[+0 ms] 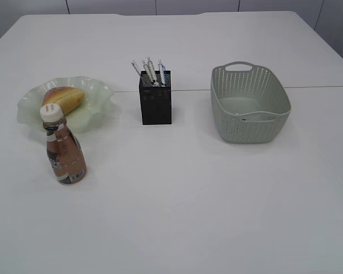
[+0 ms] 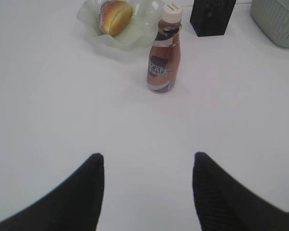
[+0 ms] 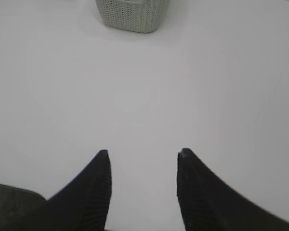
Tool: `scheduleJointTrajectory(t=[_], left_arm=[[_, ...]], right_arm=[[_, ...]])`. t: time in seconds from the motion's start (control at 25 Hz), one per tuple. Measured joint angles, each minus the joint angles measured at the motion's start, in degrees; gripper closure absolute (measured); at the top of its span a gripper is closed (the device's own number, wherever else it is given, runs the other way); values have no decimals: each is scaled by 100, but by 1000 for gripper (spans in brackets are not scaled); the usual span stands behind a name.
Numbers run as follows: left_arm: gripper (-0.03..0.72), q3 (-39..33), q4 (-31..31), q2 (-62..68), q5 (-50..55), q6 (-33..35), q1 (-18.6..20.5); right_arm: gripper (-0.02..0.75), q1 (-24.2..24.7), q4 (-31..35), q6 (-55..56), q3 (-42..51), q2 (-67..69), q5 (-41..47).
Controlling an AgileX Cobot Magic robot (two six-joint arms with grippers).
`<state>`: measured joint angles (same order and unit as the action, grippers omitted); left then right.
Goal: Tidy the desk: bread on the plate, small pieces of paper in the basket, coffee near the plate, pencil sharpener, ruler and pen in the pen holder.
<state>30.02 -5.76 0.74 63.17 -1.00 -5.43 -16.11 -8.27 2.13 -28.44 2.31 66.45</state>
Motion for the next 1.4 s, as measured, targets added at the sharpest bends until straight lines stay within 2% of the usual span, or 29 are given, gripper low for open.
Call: scheduleJointTrajectory(t=[0.24,0.48,0.84,0.96,1.12,1.4], left_arm=[[256,0,0,0,0,0,0],[256,0,-11,0,-11,0,0],[256,0,-11,0,-19,0,0],[256,0,-11,0,-19,0,131],[256,0,-11,0,-19,0,289],[256,0,-11,0,-19,0,291]], right_arm=[[403,68,-8,-10,9,-155,-2],[403,809,13,-10,9,-322,-13],[403,1274,54,-10,9,-322,-24],[403,1452,63,-10,9,-322,-24],[403,1476,63,-10,9,-322,-24],[402,1476,76,0,9,-322,-24]])
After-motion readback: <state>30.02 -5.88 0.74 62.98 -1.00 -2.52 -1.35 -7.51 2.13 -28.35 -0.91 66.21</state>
